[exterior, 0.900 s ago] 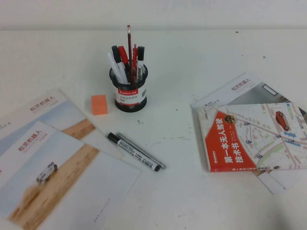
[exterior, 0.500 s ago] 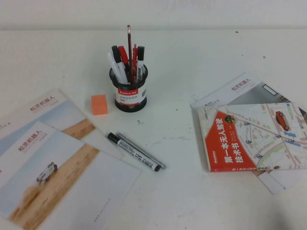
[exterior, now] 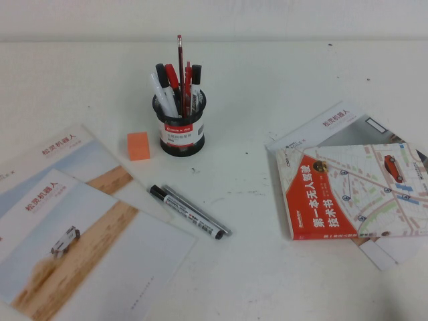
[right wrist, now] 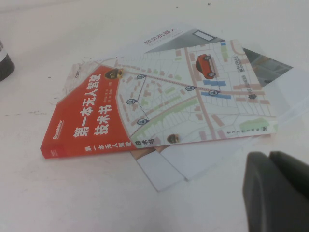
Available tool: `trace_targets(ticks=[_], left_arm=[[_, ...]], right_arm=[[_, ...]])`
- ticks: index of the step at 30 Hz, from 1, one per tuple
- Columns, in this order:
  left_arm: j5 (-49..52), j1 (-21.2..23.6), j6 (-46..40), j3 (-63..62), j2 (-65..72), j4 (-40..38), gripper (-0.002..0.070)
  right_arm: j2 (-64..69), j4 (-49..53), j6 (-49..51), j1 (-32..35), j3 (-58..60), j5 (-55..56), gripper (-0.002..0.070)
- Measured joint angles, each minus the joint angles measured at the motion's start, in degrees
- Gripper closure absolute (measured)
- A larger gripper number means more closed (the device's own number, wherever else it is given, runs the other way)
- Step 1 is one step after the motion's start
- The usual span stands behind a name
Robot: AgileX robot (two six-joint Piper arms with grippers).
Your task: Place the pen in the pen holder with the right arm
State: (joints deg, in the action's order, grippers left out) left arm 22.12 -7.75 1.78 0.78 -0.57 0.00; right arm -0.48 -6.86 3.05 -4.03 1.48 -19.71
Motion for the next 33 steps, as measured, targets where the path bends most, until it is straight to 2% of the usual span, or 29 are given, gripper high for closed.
trace_targets(ticks=[18, 24, 27, 30, 33], left_arm=[[0.0, 0.0, 0.0, 0.0, 0.0, 0.0, 0.0676], [0.0, 0.0, 0.0, 0.0, 0.0, 0.0, 0.0676], [0.0, 0.0, 0.0, 0.0, 0.0, 0.0, 0.0676], [0.0, 0.0, 0.0, 0.0, 0.0, 0.0, 0.0676], [0.0, 0.0, 0.0, 0.0, 0.0, 0.0, 0.0676]], right_arm=[[0.0, -0.23, 0.0, 0.0, 0.0, 0.0, 0.0696], [0.0, -5.14, 0.0, 0.0, 0.0, 0.0, 0.0696], [0.0, -12.14, 0.0, 0.0, 0.0, 0.95, 0.0696], [0.0, -23.9, 0.0, 0.0, 0.0, 2.9, 0.0696], [0.0, -41.81, 0.0, 0.0, 0.0, 4.89, 0.0696]])
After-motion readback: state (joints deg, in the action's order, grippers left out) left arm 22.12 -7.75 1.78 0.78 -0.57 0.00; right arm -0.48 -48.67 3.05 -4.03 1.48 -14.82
